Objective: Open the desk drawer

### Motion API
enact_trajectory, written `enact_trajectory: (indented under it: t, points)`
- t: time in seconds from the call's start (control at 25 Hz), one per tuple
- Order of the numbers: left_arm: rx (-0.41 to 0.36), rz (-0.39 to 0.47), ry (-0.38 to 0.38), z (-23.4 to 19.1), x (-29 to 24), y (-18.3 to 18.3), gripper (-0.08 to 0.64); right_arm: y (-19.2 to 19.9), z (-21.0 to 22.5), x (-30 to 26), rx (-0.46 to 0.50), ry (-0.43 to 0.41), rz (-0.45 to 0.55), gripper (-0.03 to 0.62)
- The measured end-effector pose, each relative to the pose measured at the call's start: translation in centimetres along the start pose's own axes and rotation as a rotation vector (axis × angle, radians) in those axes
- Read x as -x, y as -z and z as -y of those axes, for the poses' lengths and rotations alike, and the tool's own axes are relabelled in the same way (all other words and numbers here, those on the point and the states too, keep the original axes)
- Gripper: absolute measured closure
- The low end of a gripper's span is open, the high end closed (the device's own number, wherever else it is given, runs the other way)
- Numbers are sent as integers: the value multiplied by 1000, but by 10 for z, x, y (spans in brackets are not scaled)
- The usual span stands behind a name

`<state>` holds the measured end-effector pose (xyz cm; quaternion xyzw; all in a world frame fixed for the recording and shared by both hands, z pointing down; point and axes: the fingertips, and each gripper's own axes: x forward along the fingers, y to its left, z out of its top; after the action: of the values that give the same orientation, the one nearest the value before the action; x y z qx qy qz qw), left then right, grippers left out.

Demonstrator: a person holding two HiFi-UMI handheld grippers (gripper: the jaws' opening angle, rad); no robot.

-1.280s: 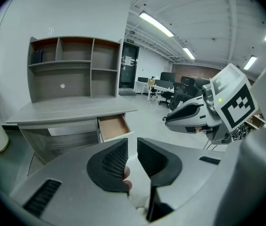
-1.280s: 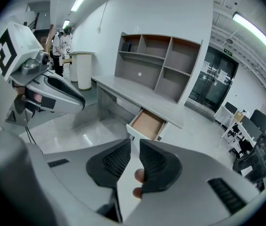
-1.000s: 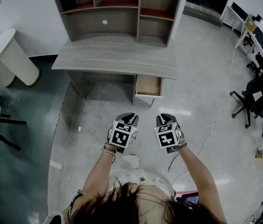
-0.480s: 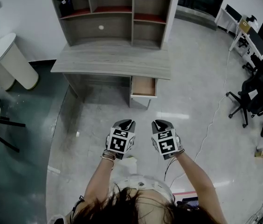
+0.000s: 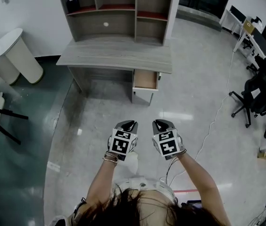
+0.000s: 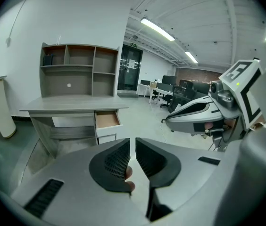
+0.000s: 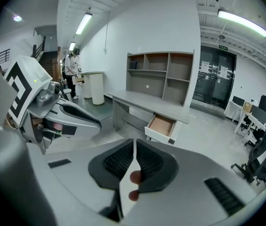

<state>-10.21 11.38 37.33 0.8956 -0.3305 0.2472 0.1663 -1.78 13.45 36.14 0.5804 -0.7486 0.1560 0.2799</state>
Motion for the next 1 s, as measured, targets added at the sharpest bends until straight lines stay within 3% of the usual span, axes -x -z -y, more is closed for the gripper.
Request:
enact_trajectory:
  t: [0.44, 1.0]
  points:
    - [12, 38, -64, 21, 42, 21, 532, 18, -25, 35, -19, -11, 42, 557]
    - [26, 74, -54, 58, 89, 39, 534, 45, -51, 91, -57, 13, 65, 557]
